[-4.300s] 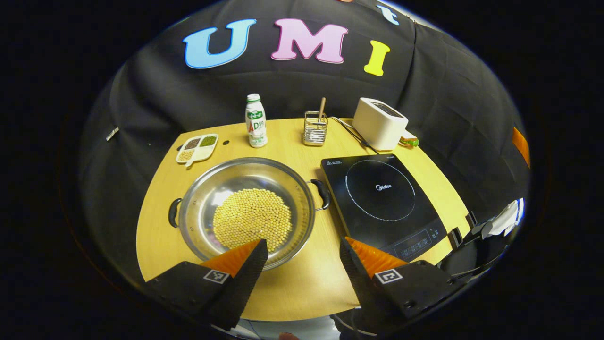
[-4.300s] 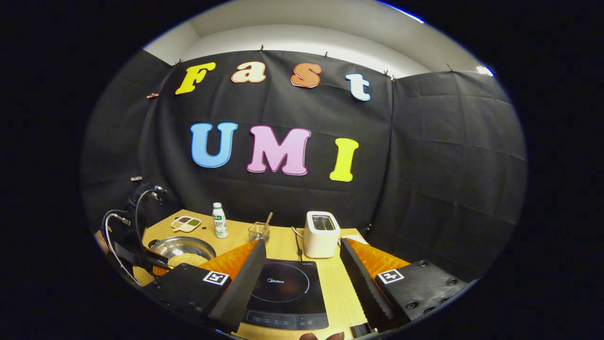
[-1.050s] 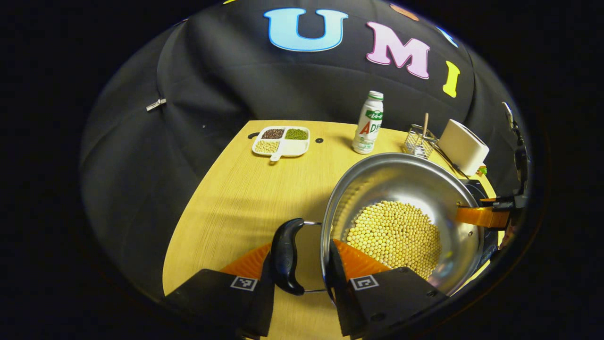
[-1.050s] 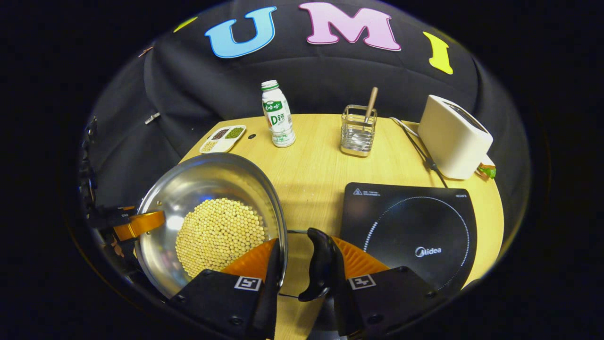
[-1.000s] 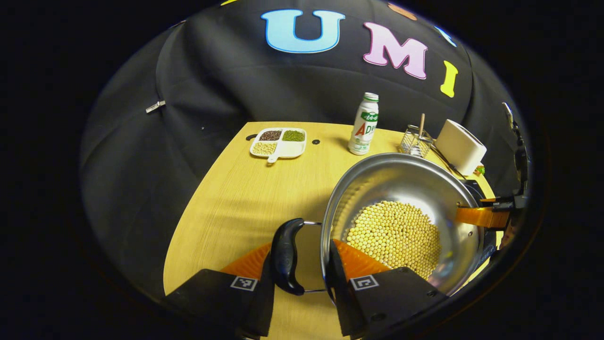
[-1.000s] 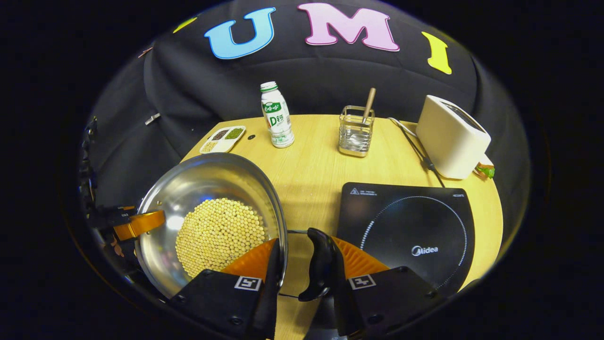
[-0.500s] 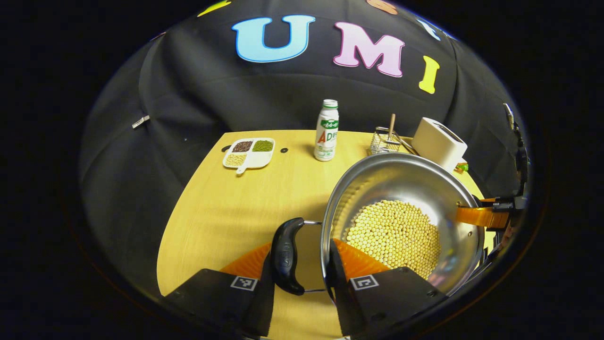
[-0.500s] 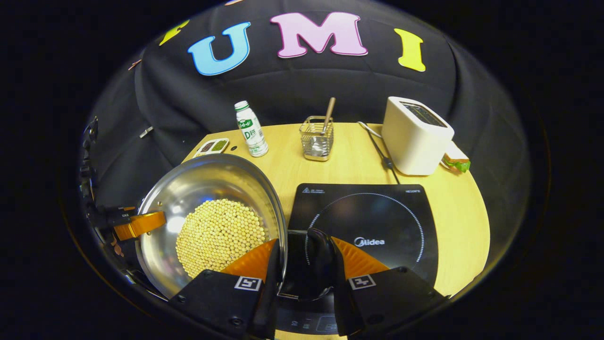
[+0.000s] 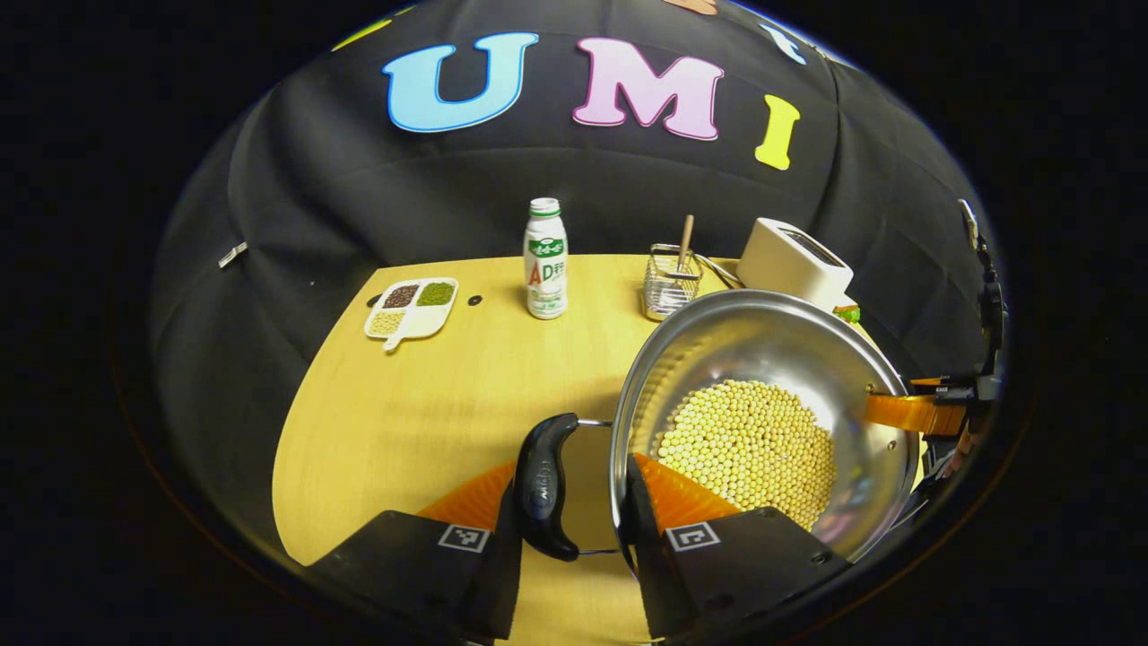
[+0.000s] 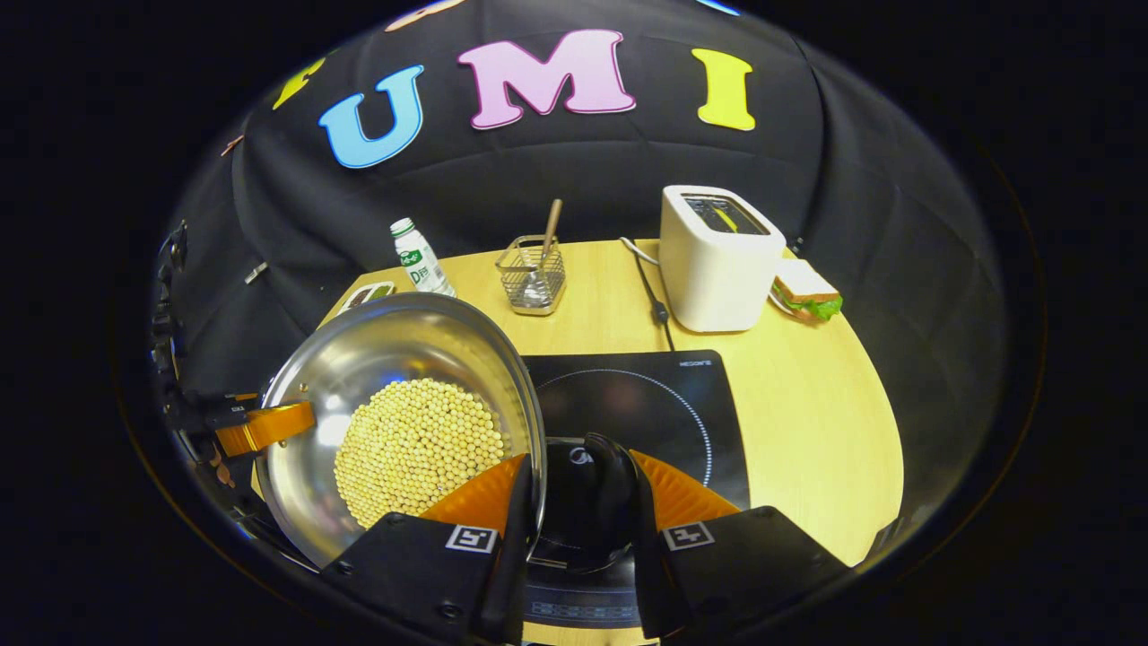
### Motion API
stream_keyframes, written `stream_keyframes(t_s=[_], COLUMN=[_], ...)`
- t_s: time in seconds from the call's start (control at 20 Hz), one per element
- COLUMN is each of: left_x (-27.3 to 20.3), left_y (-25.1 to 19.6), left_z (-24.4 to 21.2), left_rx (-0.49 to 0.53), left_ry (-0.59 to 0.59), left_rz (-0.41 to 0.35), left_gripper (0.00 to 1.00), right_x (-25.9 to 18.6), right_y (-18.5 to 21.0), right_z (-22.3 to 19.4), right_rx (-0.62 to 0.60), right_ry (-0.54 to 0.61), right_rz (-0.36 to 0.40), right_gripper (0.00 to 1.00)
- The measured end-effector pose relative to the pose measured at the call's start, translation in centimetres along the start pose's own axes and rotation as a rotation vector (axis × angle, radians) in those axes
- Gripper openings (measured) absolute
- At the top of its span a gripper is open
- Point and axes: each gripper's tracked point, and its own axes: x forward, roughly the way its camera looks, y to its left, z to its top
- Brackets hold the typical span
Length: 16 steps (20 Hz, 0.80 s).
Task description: First push the handle of the pot to place it horizontally, then grasp the pot with both hands and set it on the induction cooktop.
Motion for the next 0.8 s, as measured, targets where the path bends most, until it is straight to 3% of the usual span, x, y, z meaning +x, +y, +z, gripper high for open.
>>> stream_keyframes(t_s=[0.05, 0.8], left_x=[0.2, 4.1], left_y=[-0.8, -9.5], left_z=[0.2, 1.6], left_rx=[0.003, 0.035], left_ry=[0.0, 0.021], left_rz=[-0.004, -0.055], left_gripper=[0.57, 0.57], right_x=[0.0, 0.7], right_y=[-0.7, -9.7], right_z=[0.0, 0.7], right_rx=[0.004, 0.032], right_ry=[-0.001, 0.012], right_rz=[-0.005, -0.043], right_gripper=[0.52, 0.52])
